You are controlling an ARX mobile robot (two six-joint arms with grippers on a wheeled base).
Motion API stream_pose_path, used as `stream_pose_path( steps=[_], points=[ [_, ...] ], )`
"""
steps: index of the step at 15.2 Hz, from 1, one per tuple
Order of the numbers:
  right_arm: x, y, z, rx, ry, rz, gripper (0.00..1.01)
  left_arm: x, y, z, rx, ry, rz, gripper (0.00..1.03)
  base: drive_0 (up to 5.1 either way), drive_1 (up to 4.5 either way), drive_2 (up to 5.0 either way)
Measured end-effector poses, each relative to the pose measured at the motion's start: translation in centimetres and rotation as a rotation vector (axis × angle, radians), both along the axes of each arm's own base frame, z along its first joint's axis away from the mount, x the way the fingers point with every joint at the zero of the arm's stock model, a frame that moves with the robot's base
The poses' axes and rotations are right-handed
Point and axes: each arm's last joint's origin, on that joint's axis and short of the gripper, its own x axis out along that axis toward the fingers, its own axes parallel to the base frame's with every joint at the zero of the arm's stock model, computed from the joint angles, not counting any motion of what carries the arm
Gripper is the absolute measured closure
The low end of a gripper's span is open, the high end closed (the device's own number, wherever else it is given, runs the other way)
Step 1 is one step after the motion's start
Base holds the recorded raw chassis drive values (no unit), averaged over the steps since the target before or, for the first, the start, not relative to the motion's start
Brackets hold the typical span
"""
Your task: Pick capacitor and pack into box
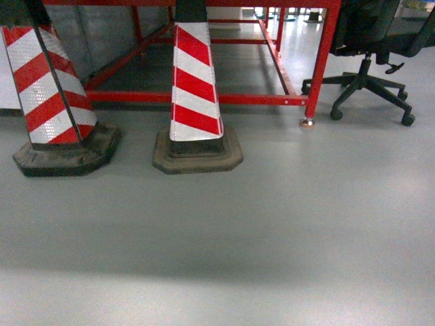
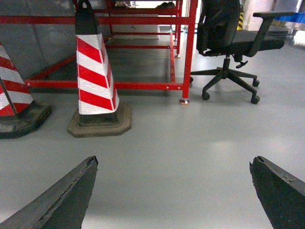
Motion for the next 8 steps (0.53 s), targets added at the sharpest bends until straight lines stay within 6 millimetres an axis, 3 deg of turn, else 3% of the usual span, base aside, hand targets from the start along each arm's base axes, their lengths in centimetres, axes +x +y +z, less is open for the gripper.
stream_pose_path(
  steps=[8],
  points=[
    [0.00, 0.00, 0.01, 0.000, -0.001, 0.000, 0.03, 0.00, 0.00, 0.00, 0.000, 0.000, -0.001, 0.59, -0.1, 4.22, -4.4]
  ],
)
